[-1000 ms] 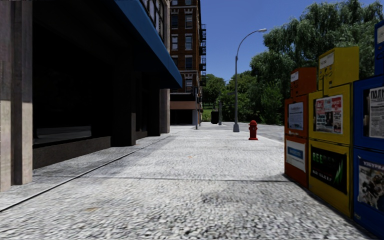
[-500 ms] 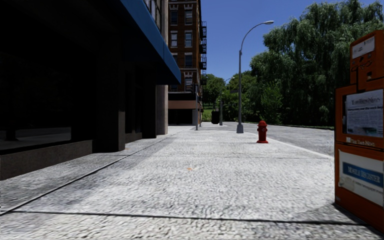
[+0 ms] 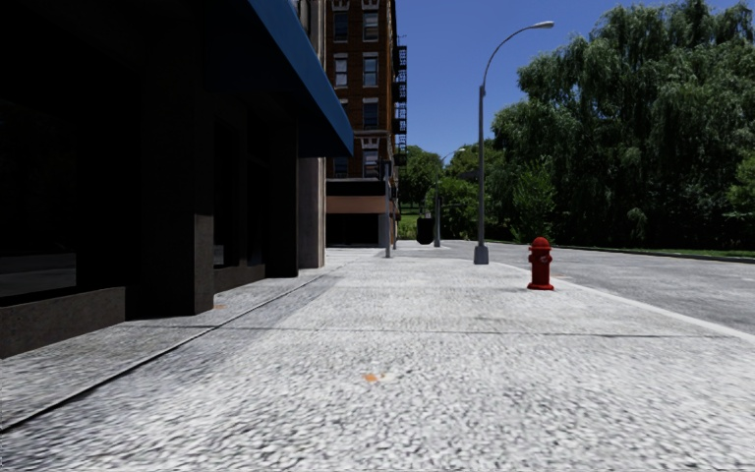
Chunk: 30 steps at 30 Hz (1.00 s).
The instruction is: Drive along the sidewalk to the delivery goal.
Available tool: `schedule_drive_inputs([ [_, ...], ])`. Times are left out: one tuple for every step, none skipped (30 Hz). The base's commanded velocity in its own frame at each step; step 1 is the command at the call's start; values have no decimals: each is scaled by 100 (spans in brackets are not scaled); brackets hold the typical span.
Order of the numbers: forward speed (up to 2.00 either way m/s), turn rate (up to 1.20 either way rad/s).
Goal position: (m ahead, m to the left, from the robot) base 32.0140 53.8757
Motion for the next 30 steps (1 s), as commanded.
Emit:
schedule_drive_inputs([
  [200,0],
  [200,0],
  [200,0],
  [200,0],
  [200,0],
  [200,0],
  [200,0],
  [200,0],
  [200,0],
  [200,0],
  [200,0],
  [200,0],
  [200,0],
  [200,0],
  [200,0],
  [200,0],
  [200,0],
  [200,0],
  [200,0],
  [200,0],
  [200,0],
  [200,0],
  [200,0],
  [200,0],
  [200,0],
  [200,0],
  [200,0],
  [200,0],
  [200,0],
  [200,0],
])
